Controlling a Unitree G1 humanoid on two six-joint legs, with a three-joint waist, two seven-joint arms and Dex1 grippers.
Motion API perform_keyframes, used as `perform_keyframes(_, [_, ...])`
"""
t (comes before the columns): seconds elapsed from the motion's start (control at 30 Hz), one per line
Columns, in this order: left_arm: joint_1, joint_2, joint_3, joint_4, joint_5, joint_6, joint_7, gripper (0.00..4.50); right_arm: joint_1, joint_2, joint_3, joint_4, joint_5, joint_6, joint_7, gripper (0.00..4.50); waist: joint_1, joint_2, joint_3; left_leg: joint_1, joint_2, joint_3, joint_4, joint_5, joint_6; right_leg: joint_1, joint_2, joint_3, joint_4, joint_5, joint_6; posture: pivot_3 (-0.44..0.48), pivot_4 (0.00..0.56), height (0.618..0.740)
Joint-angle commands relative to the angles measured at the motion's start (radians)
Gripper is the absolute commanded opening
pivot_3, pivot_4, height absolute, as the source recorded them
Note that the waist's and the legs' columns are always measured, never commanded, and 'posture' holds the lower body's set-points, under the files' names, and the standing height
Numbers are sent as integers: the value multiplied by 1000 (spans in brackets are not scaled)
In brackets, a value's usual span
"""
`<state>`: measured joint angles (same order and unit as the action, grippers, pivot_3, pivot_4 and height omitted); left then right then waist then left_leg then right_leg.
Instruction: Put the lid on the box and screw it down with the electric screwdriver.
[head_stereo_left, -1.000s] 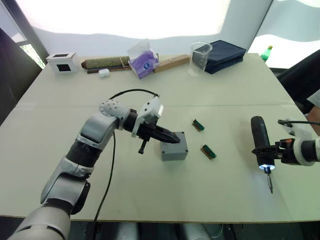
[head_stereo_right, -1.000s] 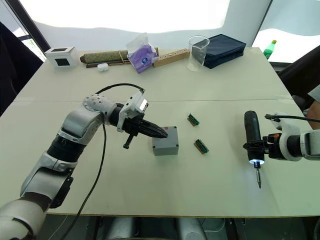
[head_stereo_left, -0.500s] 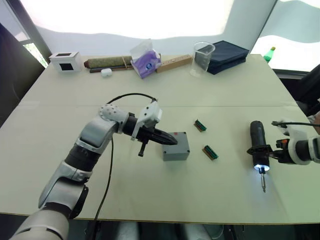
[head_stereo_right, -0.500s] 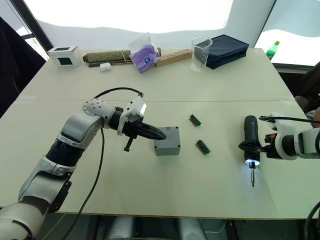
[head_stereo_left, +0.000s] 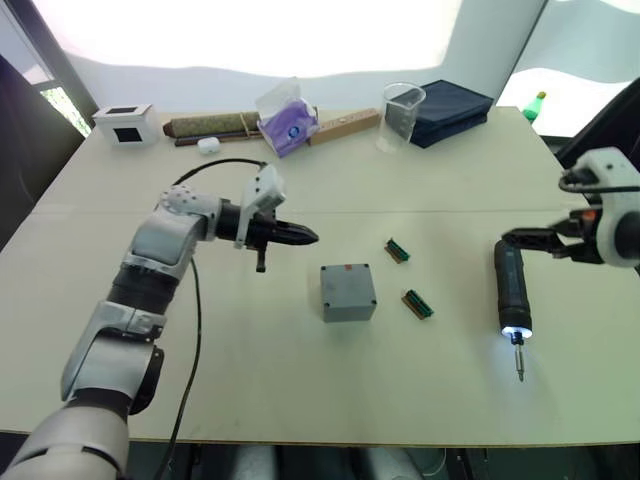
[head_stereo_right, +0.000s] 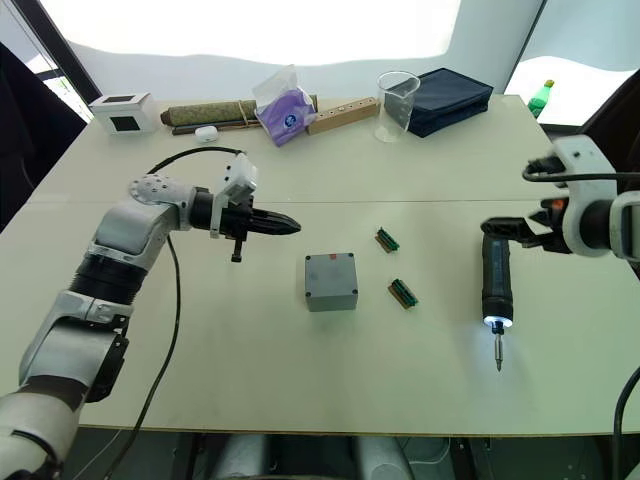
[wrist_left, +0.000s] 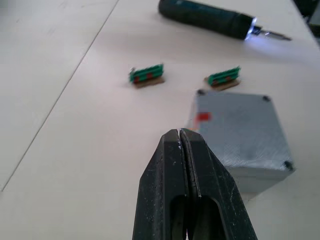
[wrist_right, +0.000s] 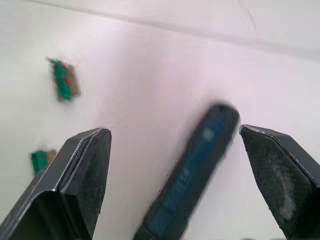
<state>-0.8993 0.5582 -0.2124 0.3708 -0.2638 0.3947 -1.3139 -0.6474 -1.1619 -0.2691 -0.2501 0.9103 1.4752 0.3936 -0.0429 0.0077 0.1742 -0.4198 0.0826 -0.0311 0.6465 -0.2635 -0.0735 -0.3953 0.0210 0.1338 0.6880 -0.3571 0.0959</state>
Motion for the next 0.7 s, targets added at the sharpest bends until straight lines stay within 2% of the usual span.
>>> perform_keyframes(0.03, [62,29,-9,-15,55,-46,26,0,131,87,80,-293,25,-193,131,4488,1,-1,-1,0,0,0,0,0,0,0,0,0,0,0,0,0,150,740])
perform_keyframes(0.1, [105,38,-26,-34,86,-65,40,0,217,121,134,-396,-1,-276,171,4488,0,-2,-1,1,1,-2,0,0,0,2,1,-2,0,0,0,0,150,740])
perform_keyframes(0.17, [162,39,-27,-126,55,0,29,0,297,160,228,-467,-47,-340,188,4488,3,-1,0,-2,1,-2,1,0,0,0,0,-2,0,0,0,0,150,740])
perform_keyframes(0.33, [232,31,-31,-246,39,65,47,0,367,219,356,-462,-172,-439,175,4488,10,-3,0,-6,0,-3,6,2,-4,0,-2,-4,2,0,1,0,150,740])
perform_keyframes(0.53, [218,-28,-63,-202,68,26,78,0,333,294,438,-386,-258,-481,175,4488,6,-3,0,0,0,-3,6,0,-1,5,-1,-4,2,1,2,0,150,740])
perform_keyframes(0.7, [159,-109,-87,-109,86,-36,82,0,339,330,433,-426,-215,-429,192,4488,6,-3,0,0,0,-3,5,2,-4,5,-1,-4,2,1,2,0,150,740])
